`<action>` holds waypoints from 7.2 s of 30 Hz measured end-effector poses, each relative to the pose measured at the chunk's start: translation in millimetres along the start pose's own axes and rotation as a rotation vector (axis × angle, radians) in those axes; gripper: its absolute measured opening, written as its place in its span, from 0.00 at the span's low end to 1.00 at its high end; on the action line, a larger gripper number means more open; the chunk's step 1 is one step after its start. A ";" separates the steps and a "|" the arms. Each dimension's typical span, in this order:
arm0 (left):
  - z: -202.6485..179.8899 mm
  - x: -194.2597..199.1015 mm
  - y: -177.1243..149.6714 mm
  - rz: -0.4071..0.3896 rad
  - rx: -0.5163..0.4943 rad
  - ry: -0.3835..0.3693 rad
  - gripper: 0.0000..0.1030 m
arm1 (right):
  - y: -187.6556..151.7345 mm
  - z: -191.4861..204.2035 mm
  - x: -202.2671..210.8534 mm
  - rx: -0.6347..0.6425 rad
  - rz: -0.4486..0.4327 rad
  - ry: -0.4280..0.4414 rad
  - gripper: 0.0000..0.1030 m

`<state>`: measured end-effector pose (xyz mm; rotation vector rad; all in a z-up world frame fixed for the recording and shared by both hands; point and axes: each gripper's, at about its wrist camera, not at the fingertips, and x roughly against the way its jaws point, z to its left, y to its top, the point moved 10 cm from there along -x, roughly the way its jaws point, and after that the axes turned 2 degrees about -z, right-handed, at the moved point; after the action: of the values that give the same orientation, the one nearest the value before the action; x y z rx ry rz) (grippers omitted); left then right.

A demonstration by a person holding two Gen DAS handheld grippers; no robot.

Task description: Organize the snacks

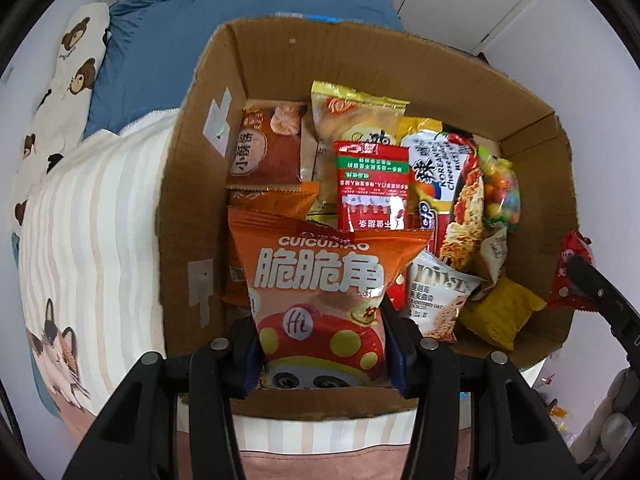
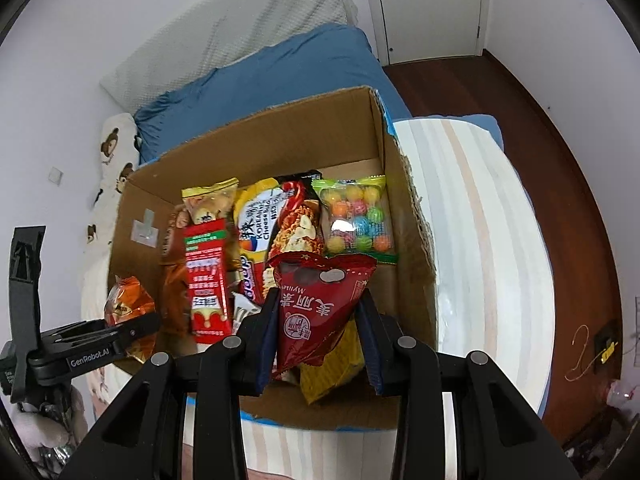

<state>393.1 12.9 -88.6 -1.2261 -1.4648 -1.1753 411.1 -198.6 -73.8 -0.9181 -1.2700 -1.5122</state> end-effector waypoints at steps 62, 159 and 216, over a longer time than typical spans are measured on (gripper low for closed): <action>-30.8 143.5 -87.8 -0.465 -0.093 0.054 0.93 | -93.4 29.1 147.3 0.150 -0.272 -0.102 0.96; -28.9 164.6 -109.5 -0.572 -0.073 0.145 1.00 | -113.6 2.2 179.1 0.116 -0.381 -0.200 1.00; -39.8 177.8 -116.6 -0.609 -0.083 0.141 1.00 | -116.5 5.3 201.7 0.137 -0.406 -0.194 1.00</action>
<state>255.1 -4.3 77.1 -0.7373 -1.7514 -1.6971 240.8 -226.4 82.8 -0.7606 -1.7598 -1.6453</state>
